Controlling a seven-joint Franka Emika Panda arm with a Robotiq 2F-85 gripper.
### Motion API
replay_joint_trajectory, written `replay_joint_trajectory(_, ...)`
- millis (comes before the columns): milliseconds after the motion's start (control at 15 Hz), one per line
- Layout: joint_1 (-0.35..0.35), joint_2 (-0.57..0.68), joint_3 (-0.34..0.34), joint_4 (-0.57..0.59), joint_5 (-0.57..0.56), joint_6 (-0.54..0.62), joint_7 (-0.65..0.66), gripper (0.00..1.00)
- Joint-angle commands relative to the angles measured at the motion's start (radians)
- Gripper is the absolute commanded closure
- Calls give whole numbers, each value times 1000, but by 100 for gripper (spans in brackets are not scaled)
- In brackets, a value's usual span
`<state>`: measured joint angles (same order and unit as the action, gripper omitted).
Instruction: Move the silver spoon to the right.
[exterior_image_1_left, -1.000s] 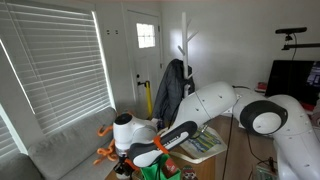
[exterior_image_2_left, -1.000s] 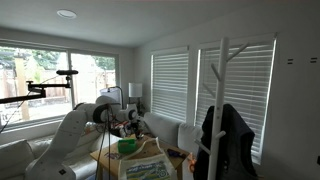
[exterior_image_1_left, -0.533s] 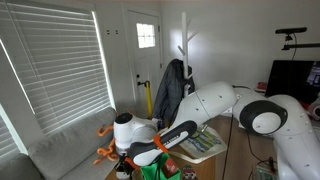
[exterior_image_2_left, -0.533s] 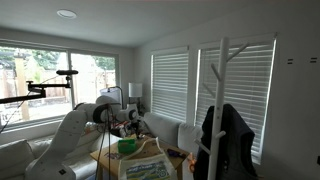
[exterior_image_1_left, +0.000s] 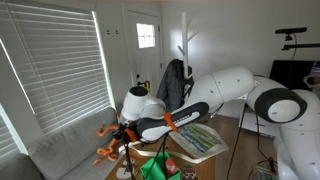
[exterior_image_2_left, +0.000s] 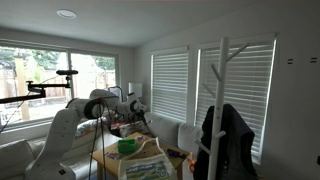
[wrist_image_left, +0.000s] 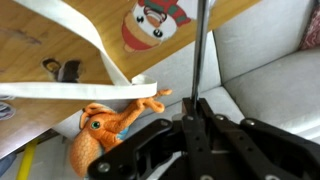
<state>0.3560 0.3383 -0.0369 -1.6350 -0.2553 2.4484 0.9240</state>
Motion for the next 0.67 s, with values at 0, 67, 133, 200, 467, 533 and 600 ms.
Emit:
replay_joint_trajectory(0, -7, -226, -44, -234, -131, 1, 195, 98)
replay_joint_trajectory(67, -26, -269, -41, -281, -157, -25, 248, 98)
replay_joint_trajectory(133, -47, -313, -33, -331, -184, -47, 298, 98)
replay_joint_trajectory(200, -72, -354, -19, -384, -200, -65, 350, 98)
replay_joint_trajectory(467, -164, -360, 43, -407, -171, -88, 386, 92)
replay_joint_trajectory(533, -183, -395, 53, -457, -168, -88, 417, 92)
replay_joint_trajectory(600, -193, -422, 60, -493, -166, -87, 432, 92)
